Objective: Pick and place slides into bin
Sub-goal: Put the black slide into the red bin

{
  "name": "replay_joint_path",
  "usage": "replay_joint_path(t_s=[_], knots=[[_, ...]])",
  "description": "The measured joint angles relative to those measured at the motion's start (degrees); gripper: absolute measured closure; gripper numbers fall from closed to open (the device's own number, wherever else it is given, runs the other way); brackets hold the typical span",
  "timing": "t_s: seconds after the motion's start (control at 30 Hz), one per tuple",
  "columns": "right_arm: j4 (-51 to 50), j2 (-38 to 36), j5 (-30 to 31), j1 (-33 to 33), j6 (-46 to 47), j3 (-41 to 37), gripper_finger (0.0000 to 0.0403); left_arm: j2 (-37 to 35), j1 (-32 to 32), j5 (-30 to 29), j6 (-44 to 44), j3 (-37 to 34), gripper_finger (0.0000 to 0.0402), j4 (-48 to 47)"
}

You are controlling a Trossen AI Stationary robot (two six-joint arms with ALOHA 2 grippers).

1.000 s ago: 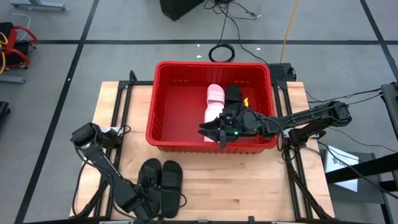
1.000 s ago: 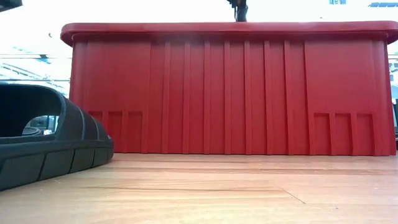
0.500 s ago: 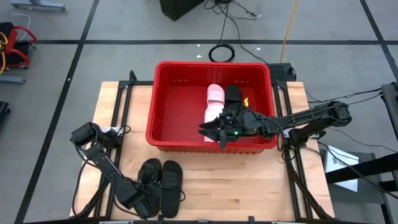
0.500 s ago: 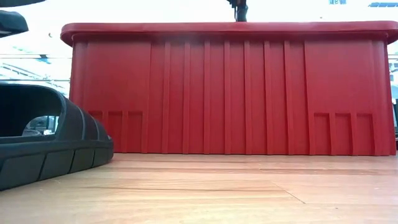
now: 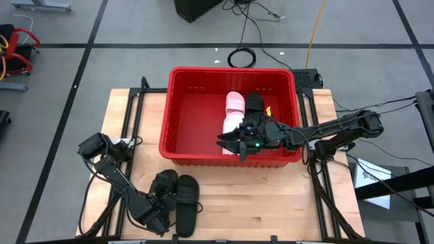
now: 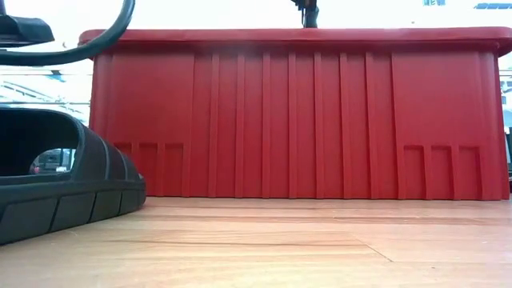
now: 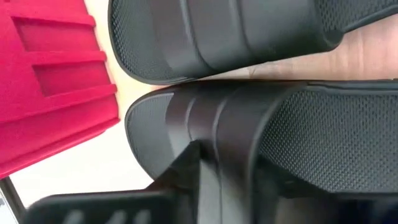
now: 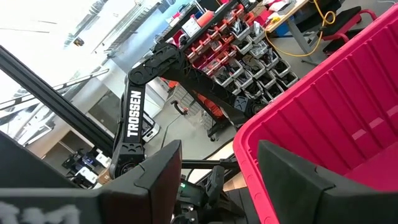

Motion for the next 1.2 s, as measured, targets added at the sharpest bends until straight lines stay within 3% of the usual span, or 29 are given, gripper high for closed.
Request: replay_joint_path(t_s=[0.17,0.5,1.0,1.2], knots=[[0.0,0.0,0.0,0.0,0.0,0.0,0.0202,0.0,0.0,1.3,0.0,0.1,0.0392,-0.4],[0.0,0.0,0.0,0.0,0.0,0.0,0.0202,-0.8,-0.9,4.1,0.4,6.3,0.0398,-8.2],[1.0,0.0,0.0,0.0,-0.6,0.0,0.0202,-13.7,-3.5,5.5,-1.6,15.6,0.04,-9.8],[1.0,0.0,0.1,0.0,-1.0,0.0,0.0202,-17.3,-3.7,10.5,0.8,19.8,0.04,-8.8]])
